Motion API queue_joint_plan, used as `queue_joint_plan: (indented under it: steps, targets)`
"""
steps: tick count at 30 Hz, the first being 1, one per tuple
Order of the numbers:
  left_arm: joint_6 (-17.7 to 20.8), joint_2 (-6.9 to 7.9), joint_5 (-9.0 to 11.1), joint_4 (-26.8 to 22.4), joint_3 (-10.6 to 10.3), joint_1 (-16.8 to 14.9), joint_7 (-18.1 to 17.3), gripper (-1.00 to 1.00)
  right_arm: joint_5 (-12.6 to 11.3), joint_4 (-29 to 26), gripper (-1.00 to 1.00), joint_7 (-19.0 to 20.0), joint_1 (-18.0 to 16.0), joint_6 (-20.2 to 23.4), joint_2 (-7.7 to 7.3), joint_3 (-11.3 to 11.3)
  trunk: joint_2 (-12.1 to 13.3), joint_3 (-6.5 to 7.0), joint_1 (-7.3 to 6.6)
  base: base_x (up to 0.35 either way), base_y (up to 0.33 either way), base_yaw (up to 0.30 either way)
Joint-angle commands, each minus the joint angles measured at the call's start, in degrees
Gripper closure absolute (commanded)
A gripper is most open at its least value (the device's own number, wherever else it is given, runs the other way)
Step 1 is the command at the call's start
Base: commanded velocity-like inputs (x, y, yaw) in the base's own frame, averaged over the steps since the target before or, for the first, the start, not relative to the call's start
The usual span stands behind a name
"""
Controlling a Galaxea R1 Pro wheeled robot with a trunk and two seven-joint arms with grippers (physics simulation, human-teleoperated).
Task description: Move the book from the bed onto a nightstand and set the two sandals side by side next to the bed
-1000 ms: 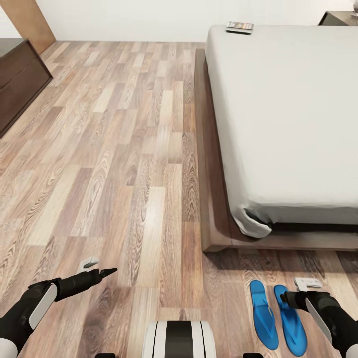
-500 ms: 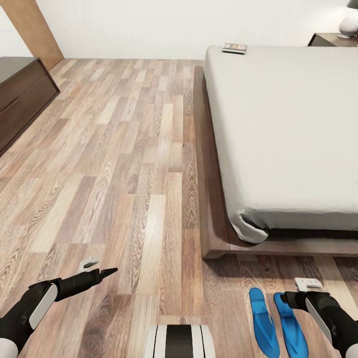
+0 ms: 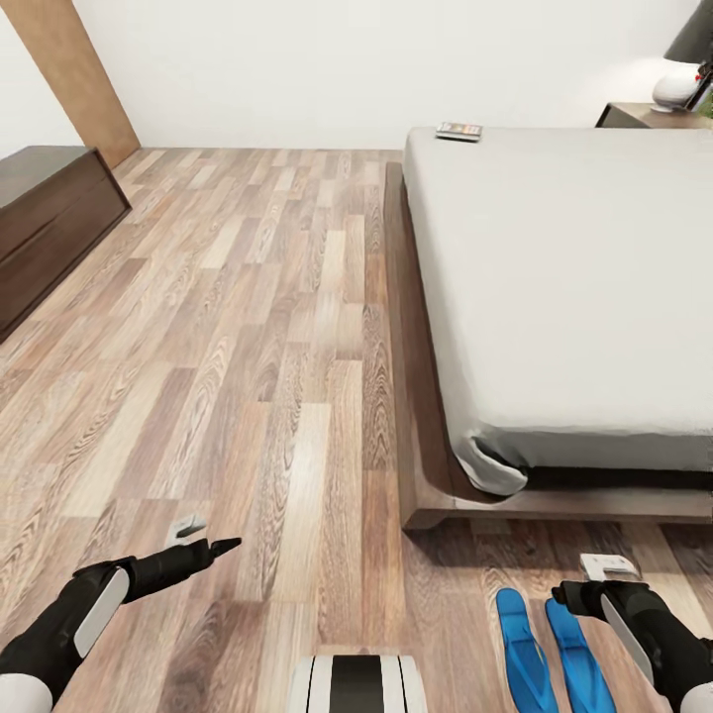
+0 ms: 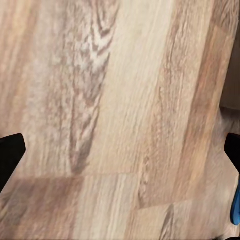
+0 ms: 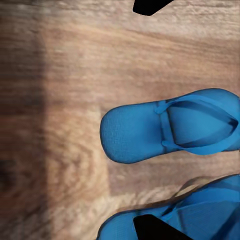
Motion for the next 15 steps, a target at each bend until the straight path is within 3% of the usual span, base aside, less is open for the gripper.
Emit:
queue_joint_plan:
  steps: [1,2,3,4,7,8,12,13,14,15]
  targets:
    - [0.1,-0.95,0.1,0.9,0.1,0.0,2.3,-1.0,-0.5,0.1,-1.0,-0.1,0.0,0.3,0.64,0.1,0.0,0.19,-0.03,0.0,0.0,0.0]
    - [-2.4,-2.2,-0.8,4.4,0.0,0.1,6.9,-1.0,-0.7,0.5,-1.0,-0.2,0.1,0.3,3.49,0.1,0.0,0.41,-0.06,0.0,0.0,0.0]
    - [-3.2,-2.34,-1.1,5.4,0.0,0.1,7.4,-1.0,-0.6,0.6,-1.0,-0.2,0.1,0.3,4.32,0.1,0.0,0.63,-0.08,0.0,0.0,0.0]
    - [-5.3,-2.66,-1.5,7.6,-0.1,0.2,8.3,-1.0,-0.6,0.9,-1.0,-0.2,0.1,0.2,6.11,0.1,0.0,0.86,-0.11,0.0,0.0,0.0]
    - [-9.2,-3.36,-2.3,11.7,-0.2,0.2,9.0,-1.0,-0.6,1.9,-1.0,-0.2,0.1,-0.1,8.72,0.0,0.1,1.52,-0.19,0.0,0.0,0.0]
    - [-12.1,-3.91,-3.1,14.5,-0.2,0.2,9.4,-1.0,-0.7,3.0,-1.0,-0.2,0.1,-0.9,10.11,-0.1,0.1,1.74,-0.21,0.0,0.0,0.0]
    - [-19.3,-6.0,-6.1,19.9,-0.2,0.3,11.6,-1.0,-0.9,7.0,-1.0,-0.3,0.1,-5.1,11.95,0.0,0.1,2.63,-0.32,0.0,0.0,0.0]
    - [-21.7,-6.84,-7.6,21.3,-0.2,0.3,13.4,-1.0,-1.0,8.7,-1.0,-0.3,0.1,-6.9,12.4,0.1,0.2,2.85,-0.34,0.0,0.0,0.0]
    - [-25.0,-8.25,-9.9,22.9,-0.1,0.3,17.5,-1.0,-1.0,11.6,-1.0,-0.3,0.1,-9.6,13.52,0.1,0.2,3.07,-0.37,0.0,0.0,0.0]
    - [-25.6,-8.53,-10.2,23.1,-0.1,0.3,18.4,-1.0,-1.0,12.2,-1.0,-0.3,0.1,-10.0,13.89,0.1,0.2,3.29,-0.39,0.0,0.0,0.0]
